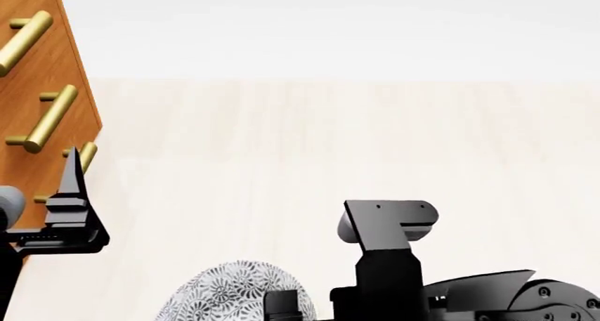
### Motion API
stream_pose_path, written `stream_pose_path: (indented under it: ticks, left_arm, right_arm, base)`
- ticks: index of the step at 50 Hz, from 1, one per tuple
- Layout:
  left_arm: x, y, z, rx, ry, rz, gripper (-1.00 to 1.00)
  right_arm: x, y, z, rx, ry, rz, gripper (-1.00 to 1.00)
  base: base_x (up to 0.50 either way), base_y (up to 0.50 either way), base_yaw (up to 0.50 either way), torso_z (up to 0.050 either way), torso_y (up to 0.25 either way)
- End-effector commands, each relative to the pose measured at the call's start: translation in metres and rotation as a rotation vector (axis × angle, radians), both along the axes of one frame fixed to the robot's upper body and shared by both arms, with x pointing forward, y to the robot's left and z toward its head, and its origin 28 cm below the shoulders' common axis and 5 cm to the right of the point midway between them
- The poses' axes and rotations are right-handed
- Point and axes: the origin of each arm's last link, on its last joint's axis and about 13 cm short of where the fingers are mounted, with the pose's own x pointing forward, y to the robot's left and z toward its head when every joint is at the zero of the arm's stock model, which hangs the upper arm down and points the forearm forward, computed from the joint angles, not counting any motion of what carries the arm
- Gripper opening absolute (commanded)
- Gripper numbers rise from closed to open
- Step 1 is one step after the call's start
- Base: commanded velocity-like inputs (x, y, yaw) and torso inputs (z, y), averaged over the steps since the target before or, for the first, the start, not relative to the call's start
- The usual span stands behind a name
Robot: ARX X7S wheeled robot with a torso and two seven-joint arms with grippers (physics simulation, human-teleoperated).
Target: Stack the bowl at the front on the bowl in the middle.
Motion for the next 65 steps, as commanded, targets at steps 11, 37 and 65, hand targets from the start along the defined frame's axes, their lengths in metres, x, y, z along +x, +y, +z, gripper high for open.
stream_pose_path:
  ticks: [11,37,65]
  left_arm:
    - [0.002,0.000,-0.002,-0.002,0.006,0.002,1.00]
    - [0.003,-0.002,-0.006,-0.019,-0.023,-0.004,1.00]
    - [-0.016,-0.007,0.005,-0.025,-0.255,-0.011,1.00]
  right_arm:
    - [-0.004,-0.002,0.012,-0.002,-0.087,-0.024,1.00]
    - [-0.020,0.006,-0.001,-0.063,-1.053,-0.374,1.00]
    - [-0.044,0.009,-0.008,-0.115,-1.443,-0.529,1.00]
  base:
    - [0.00,0.00,0.00,0.000,0.000]
    - [0.00,0.00,0.00,0.000,0.000]
    - [0.00,0.00,0.00,0.000,0.000]
